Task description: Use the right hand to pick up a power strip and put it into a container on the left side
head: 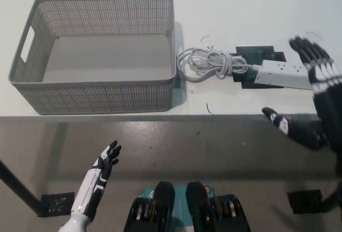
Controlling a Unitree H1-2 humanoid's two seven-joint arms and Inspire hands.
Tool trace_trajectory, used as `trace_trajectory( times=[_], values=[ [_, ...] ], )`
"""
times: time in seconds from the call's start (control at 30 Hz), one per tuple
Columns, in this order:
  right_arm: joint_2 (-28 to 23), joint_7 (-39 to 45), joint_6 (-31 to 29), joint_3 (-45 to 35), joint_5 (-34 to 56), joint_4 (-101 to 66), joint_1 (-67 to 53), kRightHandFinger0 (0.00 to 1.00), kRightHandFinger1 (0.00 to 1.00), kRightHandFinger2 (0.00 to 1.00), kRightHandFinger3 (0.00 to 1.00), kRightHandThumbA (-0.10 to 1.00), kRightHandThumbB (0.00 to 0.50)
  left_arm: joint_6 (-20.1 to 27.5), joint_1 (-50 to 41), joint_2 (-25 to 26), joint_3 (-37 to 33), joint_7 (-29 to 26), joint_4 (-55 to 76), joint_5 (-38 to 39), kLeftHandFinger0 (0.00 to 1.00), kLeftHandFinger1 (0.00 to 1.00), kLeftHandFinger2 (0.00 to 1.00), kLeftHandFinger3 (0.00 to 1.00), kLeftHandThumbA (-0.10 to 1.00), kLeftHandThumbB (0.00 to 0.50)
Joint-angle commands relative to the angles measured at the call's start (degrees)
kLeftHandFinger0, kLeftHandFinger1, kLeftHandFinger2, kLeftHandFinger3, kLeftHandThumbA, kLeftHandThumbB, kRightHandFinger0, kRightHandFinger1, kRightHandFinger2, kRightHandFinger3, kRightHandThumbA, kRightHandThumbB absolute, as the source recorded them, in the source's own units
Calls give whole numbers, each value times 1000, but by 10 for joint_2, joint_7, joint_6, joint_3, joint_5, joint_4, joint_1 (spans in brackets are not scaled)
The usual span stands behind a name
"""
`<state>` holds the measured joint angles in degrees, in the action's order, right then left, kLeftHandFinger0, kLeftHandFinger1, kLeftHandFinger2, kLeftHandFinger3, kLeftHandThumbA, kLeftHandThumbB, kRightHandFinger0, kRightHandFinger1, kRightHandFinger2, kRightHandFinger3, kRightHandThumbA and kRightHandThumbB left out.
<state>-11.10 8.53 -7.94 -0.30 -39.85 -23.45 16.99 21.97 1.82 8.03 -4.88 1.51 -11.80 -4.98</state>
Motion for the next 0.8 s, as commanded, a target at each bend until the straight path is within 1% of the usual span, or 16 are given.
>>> trace_trajectory(
  times=[0.0, 0.07, 0.1, 0.13, 0.2, 0.3, 0.4, 0.47, 0.53, 0.7, 0.77],
  values=[
    [-26, 180, 140, 42, -253, 26, 157, 1000, 1000, 1000, 1000, 1000, 395, 50, 6, 21, -3, -2, 31, -12, 1000, 1000, 1000, 1000, 1000, 268],
    [-25, 174, 145, 50, -262, 47, 168, 1000, 1000, 1000, 1000, 1000, 399, 50, 4, 20, -4, 0, 32, -9, 1000, 1000, 1000, 1000, 1000, 269],
    [-22, 168, 152, 57, -269, 68, 181, 1000, 1000, 1000, 1000, 984, 407, 50, 3, 20, -5, 2, 30, -6, 1000, 1000, 1000, 1000, 1000, 266],
    [-19, 167, 161, 63, -275, 89, 193, 1000, 1000, 1000, 1000, 965, 403, 50, 3, 20, -6, 4, 30, -4, 1000, 1000, 1000, 1000, 1000, 271],
    [-16, 160, 174, 75, -295, 122, 208, 1000, 1000, 1000, 1000, 993, 413, 50, 2, 20, -6, 5, 29, -4, 1000, 1000, 1000, 1000, 1000, 275],
    [-12, 139, 193, 92, -315, 181, 233, 1000, 1000, 1000, 1000, 1000, 433, 50, 1, 19, -6, 5, 29, -4, 1000, 1000, 1000, 1000, 1000, 279],
    [-9, 104, 211, 107, -324, 239, 253, 1000, 1000, 1000, 1000, 988, 442, 50, 0, 20, -7, 4, 30, -6, 1000, 1000, 1000, 1000, 1000, 276],
    [-7, 91, 224, 118, -327, 278, 267, 1000, 1000, 1000, 1000, 996, 431, 50, 0, 21, -8, 2, 30, -8, 1000, 1000, 1000, 1000, 1000, 274],
    [-7, 82, 232, 125, -328, 297, 274, 1000, 1000, 1000, 1000, 999, 430, 50, -1, 21, -9, 2, 31, -8, 1000, 1000, 1000, 1000, 1000, 273],
    [-5, 44, 256, 144, -312, 386, 302, 1000, 1000, 1000, 1000, 949, 424, 50, -1, 23, -10, 0, 31, -9, 1000, 1000, 1000, 1000, 1000, 274],
    [-4, 41, 267, 153, -305, 419, 314, 1000, 1000, 1000, 1000, 941, 424, 50, 0, 24, -12, -2, 31, -9, 1000, 1000, 1000, 1000, 1000, 273]
  ],
)
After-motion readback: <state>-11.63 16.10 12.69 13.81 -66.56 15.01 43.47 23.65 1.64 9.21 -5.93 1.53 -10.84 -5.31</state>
